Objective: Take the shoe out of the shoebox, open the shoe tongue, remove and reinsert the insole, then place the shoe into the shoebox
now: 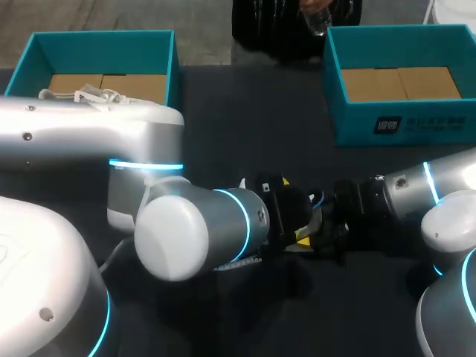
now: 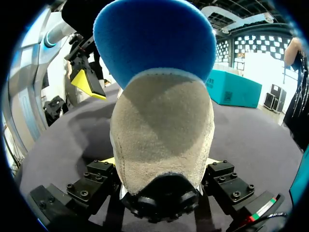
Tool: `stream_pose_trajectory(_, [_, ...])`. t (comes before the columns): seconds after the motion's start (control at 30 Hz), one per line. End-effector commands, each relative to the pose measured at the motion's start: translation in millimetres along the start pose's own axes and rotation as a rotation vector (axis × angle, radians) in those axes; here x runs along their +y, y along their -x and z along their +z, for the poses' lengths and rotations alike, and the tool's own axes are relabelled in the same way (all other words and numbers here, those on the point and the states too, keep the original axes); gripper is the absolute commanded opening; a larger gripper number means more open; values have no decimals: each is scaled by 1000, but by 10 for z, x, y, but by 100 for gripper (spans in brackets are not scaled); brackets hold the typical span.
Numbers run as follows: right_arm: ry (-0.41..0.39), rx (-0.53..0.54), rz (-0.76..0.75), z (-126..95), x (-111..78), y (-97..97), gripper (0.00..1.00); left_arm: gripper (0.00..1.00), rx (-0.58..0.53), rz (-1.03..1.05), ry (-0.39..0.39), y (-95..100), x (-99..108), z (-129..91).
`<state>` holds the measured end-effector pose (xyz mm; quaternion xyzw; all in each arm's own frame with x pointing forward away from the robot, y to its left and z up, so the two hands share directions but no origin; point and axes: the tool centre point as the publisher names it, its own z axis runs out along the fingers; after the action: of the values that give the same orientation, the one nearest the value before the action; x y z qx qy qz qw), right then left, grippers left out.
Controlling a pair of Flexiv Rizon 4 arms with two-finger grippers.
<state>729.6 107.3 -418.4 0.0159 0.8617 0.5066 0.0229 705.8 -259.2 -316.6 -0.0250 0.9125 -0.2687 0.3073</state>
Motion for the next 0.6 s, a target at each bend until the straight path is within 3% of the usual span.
stream_pose_trajectory(0.03, [-3,-2,0,-4,13,-14,0,96,-9,-9,-34,-4,67,68])
stream_pose_trajectory(0.27, [-3,-2,0,-4,13,-14,0,82,-26,-20,-61,56,41,85])
stream_pose_trajectory(0.6, [-3,-2,0,-4,13,-14,0,80,-54,-25,-59,33,6,154])
